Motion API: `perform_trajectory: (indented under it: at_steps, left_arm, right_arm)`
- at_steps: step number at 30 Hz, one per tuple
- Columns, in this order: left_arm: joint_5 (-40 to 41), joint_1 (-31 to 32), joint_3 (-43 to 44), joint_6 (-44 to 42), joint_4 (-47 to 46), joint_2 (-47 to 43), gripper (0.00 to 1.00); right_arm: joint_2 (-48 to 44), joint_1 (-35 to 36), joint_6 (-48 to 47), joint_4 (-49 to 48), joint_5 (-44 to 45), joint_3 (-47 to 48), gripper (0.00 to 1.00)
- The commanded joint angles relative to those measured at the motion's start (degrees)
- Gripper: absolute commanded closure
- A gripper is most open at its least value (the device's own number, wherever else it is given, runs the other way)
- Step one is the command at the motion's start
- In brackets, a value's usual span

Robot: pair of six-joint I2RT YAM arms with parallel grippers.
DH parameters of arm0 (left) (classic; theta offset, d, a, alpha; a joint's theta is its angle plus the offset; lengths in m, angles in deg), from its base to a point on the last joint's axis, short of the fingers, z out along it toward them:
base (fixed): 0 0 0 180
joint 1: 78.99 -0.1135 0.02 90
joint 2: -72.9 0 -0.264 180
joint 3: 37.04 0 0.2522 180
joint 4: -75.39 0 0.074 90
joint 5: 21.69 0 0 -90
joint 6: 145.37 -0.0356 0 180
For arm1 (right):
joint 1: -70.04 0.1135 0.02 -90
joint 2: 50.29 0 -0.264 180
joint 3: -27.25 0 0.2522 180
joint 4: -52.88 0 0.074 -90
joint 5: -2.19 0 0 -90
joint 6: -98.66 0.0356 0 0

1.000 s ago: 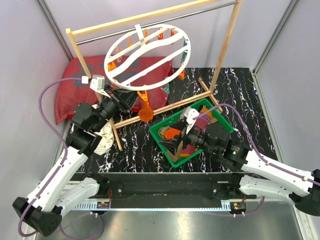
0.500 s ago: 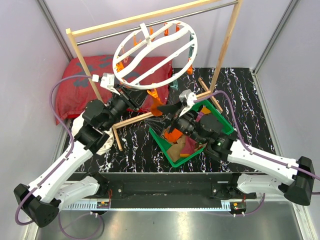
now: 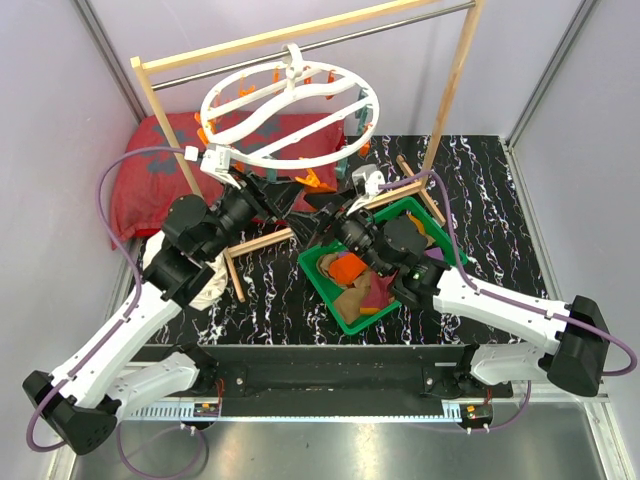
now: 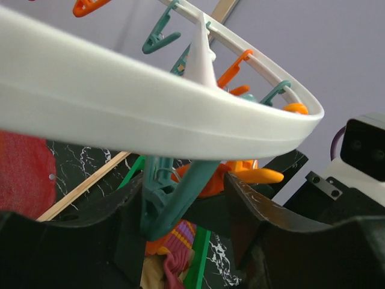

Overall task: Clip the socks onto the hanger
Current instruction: Open the clamp at the hanger.

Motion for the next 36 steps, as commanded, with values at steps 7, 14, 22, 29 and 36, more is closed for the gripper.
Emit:
perform_trajectory:
  at_steps: [7,14,22,29,36]
  left_arm:
    - [0.36,0.22,5.72,-3.87,7.60,-3.06,0.37]
    - [-2.19,0.22,7.48,-3.70,9.19,-3.68,0.29]
    - [-2.01,0.22,9.85,-4.05,9.72,-1.75,0.28]
    - [-0.26,0.22,11.34,-5.89,10.78,-1.05,0.27]
    - [1.85,0.22,14.33,-7.91,13.14,0.97,0.34]
  right_arm:
    - [-0.70,-2.46,-3.10,-2.77,-0.29,2.79,0.23]
    - [-1.76,-2.73,-8.72,-2.50,-0.73,2.00,0.26]
    - [-1.24,-3.34,-19.69,-2.50,5.50,2.97,0.30]
    - [-0.44,-3.78,-25.60,-4.61,12.36,2.88,0.33]
    - [-0.97,-6.42,-26.93,-5.32,12.72,2.09,0.36]
